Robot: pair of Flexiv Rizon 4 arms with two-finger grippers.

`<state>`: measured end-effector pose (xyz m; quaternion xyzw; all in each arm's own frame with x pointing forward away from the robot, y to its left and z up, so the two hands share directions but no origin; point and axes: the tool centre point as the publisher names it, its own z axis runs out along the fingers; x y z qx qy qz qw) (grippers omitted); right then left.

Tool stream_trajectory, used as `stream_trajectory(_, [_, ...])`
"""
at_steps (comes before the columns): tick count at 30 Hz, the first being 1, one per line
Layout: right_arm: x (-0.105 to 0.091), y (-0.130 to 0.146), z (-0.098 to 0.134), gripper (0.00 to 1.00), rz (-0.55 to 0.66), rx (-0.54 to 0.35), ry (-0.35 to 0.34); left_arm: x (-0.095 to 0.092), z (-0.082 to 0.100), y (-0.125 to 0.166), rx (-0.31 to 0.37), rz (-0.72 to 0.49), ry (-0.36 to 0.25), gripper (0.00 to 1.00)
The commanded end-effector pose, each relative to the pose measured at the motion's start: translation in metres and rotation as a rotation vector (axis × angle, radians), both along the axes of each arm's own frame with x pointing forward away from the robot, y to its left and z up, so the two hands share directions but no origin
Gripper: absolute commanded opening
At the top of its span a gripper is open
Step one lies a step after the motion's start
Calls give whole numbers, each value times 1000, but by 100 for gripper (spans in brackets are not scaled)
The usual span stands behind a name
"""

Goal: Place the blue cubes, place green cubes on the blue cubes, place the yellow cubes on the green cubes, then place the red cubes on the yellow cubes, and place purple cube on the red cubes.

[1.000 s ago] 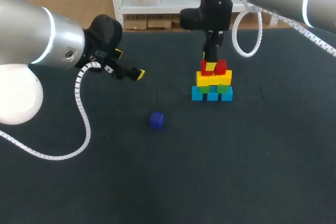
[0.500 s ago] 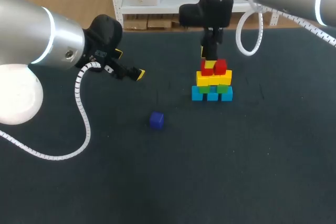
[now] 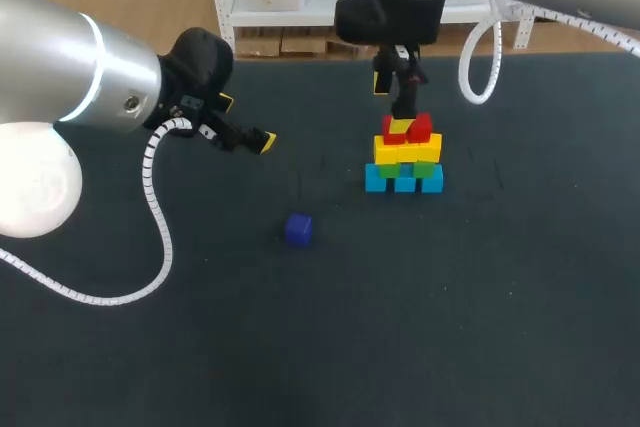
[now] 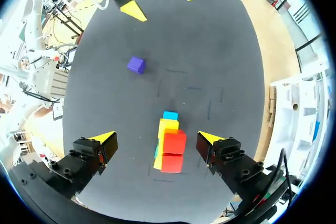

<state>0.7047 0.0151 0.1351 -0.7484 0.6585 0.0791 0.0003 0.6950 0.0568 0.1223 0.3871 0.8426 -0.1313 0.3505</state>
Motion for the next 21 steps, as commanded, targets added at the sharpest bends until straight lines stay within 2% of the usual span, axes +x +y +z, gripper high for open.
stream_trajectory(1, [-20, -10, 7, 100, -25, 33, -170, 0, 0, 2, -7, -7, -1, 100])
stream_trajectory(11, [-29, -42, 23, 100, -111, 55, -226, 0, 0, 2, -7, -7, -1, 100])
stream_trajectory(21, [-38, -65, 17, 100, -161, 62, -223, 0, 0, 2, -7, -7, -1, 100])
